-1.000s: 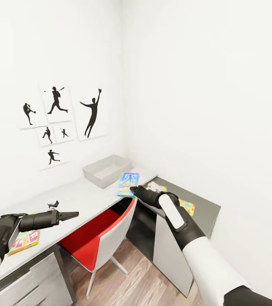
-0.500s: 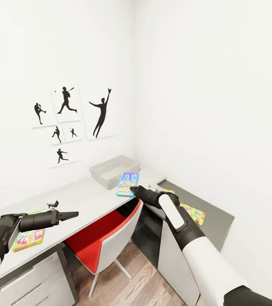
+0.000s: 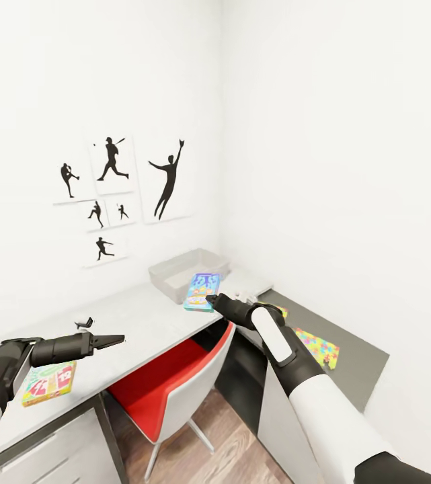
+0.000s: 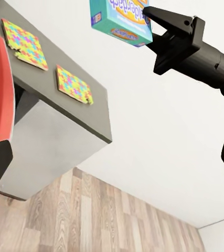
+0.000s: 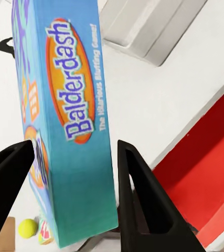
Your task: Put all the toys in the child's room - the three board games (two on the bed and one on the table), the two jigsaw puzzles on the table, and the tennis ball on the table - inside the toy box on the table in the child's room.
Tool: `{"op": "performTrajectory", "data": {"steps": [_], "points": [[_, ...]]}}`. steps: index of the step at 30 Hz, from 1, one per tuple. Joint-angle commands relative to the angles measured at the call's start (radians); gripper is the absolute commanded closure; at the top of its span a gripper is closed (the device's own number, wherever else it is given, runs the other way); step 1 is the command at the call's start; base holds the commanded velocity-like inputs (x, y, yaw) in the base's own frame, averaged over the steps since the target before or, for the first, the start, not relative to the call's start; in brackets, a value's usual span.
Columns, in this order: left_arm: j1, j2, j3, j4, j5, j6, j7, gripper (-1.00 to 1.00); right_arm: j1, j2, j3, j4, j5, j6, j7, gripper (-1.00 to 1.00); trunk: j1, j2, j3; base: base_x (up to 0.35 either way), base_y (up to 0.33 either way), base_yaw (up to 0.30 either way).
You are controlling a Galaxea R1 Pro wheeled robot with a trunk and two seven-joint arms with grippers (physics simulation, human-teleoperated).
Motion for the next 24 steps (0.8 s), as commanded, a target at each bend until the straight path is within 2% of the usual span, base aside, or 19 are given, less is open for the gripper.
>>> {"op": "performTrajectory", "data": {"steps": [1, 12, 18, 24], "points": [[0.0, 0.0, 0.0, 0.0, -0.001, 0.011, -0.004, -1.0, 0.0, 0.0, 0.001, -0.001, -0.011, 0.001, -0.009, 1.0, 0.001, -0.001, 0.0, 0.191, 0.04, 0.252], [0.0, 0.0, 0.0, 0.0, -0.001, 0.01, -0.004, -1.0, 0.0, 0.0, 0.001, -0.001, -0.011, 0.001, -0.009, 1.0, 0.001, -0.001, 0.005, 0.198, -0.03, 0.258], [0.0, 0.0, 0.0, 0.0, -0.001, 0.01, -0.004, -1.0, 0.0, 0.0, 0.001, -0.001, -0.011, 0.001, -0.009, 1.0, 0.001, -0.001, 0.005, 0.199, -0.151, 0.054], [0.0, 0.0, 0.0, 0.0, -0.001, 0.01, -0.004, -1.0, 0.001, 0.0, -0.006, -0.001, -0.011, -0.01, -0.009, 1.0, 0.001, -0.001, 0.005, 0.142, -0.033, 0.005]]}}
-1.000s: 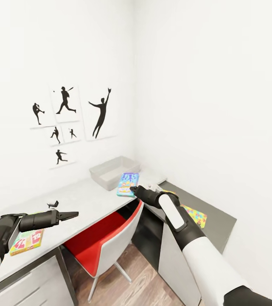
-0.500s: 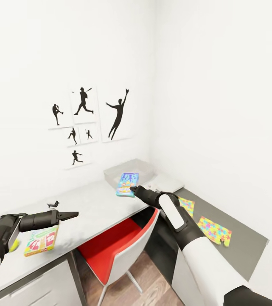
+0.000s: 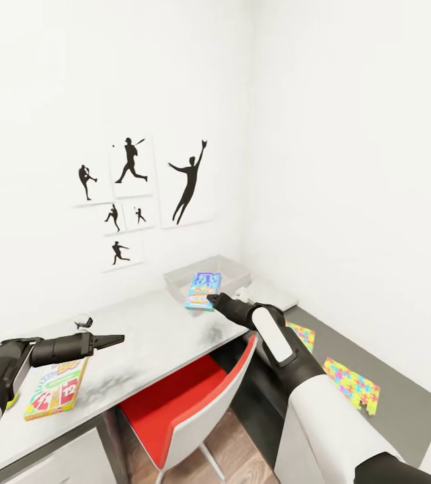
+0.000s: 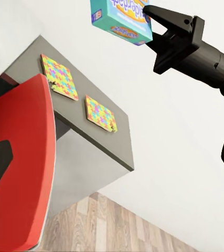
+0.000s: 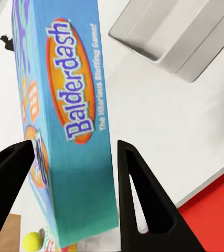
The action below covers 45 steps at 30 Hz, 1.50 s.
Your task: Put all the toys in the child's room - the three board games (two on the bed and one on the table), the two jigsaw puzzles on the table, and the tennis ball on the table - inside the toy box on the table in the child's room.
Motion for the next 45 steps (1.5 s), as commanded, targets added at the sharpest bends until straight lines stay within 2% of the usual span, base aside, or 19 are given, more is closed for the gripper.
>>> {"op": "performTrajectory", "data": {"steps": [1, 18, 30, 45], "points": [[0.0, 0.0, 0.0, 0.0, -0.001, 0.011, -0.004, -1.0, 0.0, 0.0, 0.001, -0.001, -0.011, 0.0, -0.009, 1.0, 0.001, -0.001, 0.0, 0.109, -0.004, 0.001], [0.0, -0.001, 0.0, 0.0, 0.0, 0.011, -0.004, -1.0, 0.001, 0.0, 0.0, -0.003, -0.012, -0.006, -0.009, 1.0, 0.001, -0.001, 0.0, 0.083, 0.006, 0.002], [0.0, -0.001, -0.001, 0.0, 0.0, 0.011, -0.004, -1.0, 0.0, 0.0, 0.0, -0.003, -0.012, -0.006, -0.01, 1.0, 0.001, -0.001, 0.003, 0.001, 0.0, 0.193], [0.0, -0.001, -0.001, 0.0, 0.0, 0.011, -0.004, -1.0, -0.003, 0.0, 0.0, -0.023, -0.011, 0.005, -0.011, 1.0, 0.001, -0.001, 0.004, 0.0, 0.0, 0.01]]}}
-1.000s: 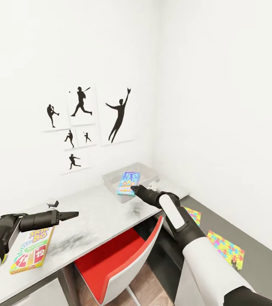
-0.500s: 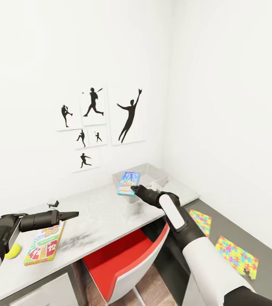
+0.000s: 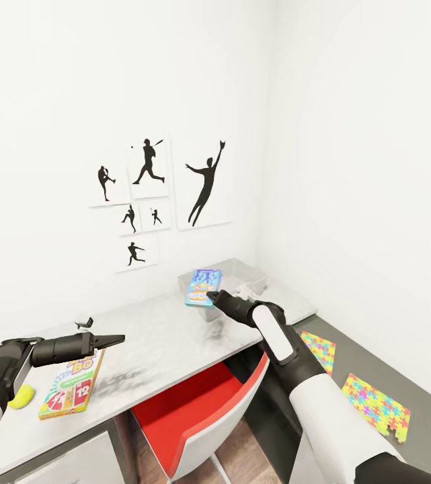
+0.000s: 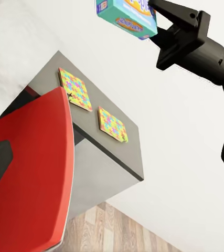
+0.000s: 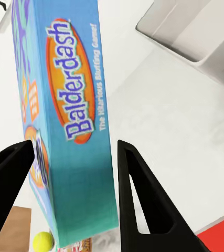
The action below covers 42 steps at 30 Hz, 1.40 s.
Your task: Put all the toys in the child's room - the three board games (two on the bed and one on the table), the two jigsaw puzzles on the table, and the tennis ball on the table - inside the toy box on the table in the child's room.
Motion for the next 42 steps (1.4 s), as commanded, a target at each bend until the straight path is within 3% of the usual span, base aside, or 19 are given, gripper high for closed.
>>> {"op": "performTrajectory", "data": {"steps": [1, 6, 12, 17, 25, 42], "points": [[0.0, 0.0, 0.0, 0.0, -0.001, 0.011, -0.004, -1.0, -0.008, 0.0, 0.0, -0.011, -0.01, 0.007, -0.013, 1.0, 0.0, -0.001, -0.001, 0.0, 0.0, 0.0], [0.0, 0.0, 0.0, 0.0, -0.001, 0.011, -0.004, -1.0, -0.08, 0.0, -0.038, -0.028, -0.012, 0.095, -0.044, 1.0, 0.0, -0.001, -0.001, 0.0, 0.0, 0.0], [0.0, -0.001, 0.0, 0.0, -0.001, 0.012, -0.004, -1.0, -0.154, 0.0, -0.159, -0.029, -0.014, 0.223, -0.122, 1.0, 0.0, -0.001, -0.001, 0.0, 0.0, 0.0], [0.0, -0.001, 0.0, 0.0, -0.001, 0.012, -0.004, -1.0, -0.184, 0.0, -0.191, -0.025, -0.014, 0.28, -0.154, 1.0, 0.0, -0.001, -0.001, 0.0, 0.0, 0.0], [0.0, -0.001, 0.0, 0.0, -0.001, 0.012, -0.004, -1.0, -0.181, 0.0, -0.211, -0.035, -0.014, 0.293, -0.161, 1.0, 0.0, -0.001, -0.001, 0.0, 0.0, 0.0], [0.0, -0.002, 0.0, 0.0, -0.001, 0.015, -0.004, -1.0, -0.177, 0.0, -0.212, -0.033, -0.013, 0.292, -0.161, 1.0, 0.0, -0.001, -0.001, 0.103, -0.101, 0.0]]}}
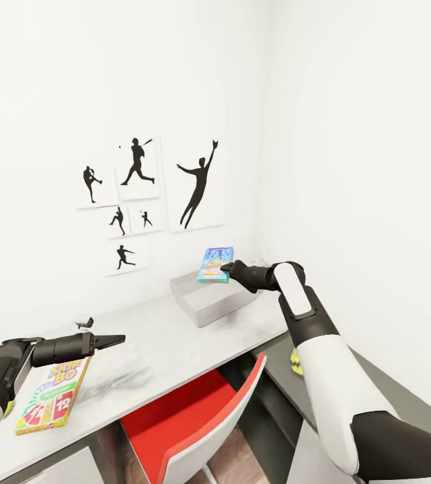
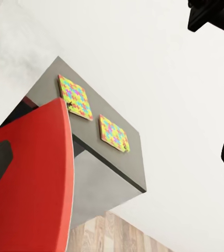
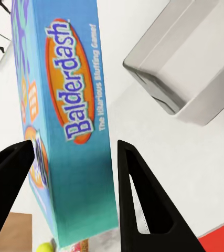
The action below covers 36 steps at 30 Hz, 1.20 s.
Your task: Put all the toys in the child's room - the three board games (two on the bed and one on the table), the two jigsaw puzzles on the table, and the tennis ball on the table - inside the toy box on the table in the child's room.
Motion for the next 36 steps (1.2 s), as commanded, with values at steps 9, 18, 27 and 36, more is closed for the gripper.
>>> {"op": "performTrajectory", "data": {"steps": [9, 18, 27, 36], "points": [[0.0, 0.0, 0.0, 0.0, -0.001, 0.01, -0.004, -1.0, 0.0, 0.0, 0.001, -0.002, -0.012, 0.0, -0.01, 1.0, 0.001, -0.001, 0.0, 0.164, -0.034, 0.0], [0.0, 0.0, -0.001, 0.0, -0.001, 0.009, -0.004, -1.0, 0.0, 0.0, 0.003, -0.004, -0.011, -0.003, -0.01, 1.0, 0.001, -0.001, 0.0, 0.01, 0.0, 0.0], [0.0, -0.001, -0.001, 0.0, -0.001, 0.01, -0.004, -1.0, 0.0, 0.0, 0.004, -0.003, -0.011, -0.004, -0.01, 1.0, 0.001, -0.001, 0.0, 0.156, 0.058, 0.0], [0.0, -0.003, -0.001, 0.0, -0.001, 0.01, -0.004, -1.0, 0.0, 0.0, 0.004, -0.004, -0.011, -0.005, -0.008, 1.0, 0.001, -0.001, 0.0, 0.221, 0.006, 0.0]]}}
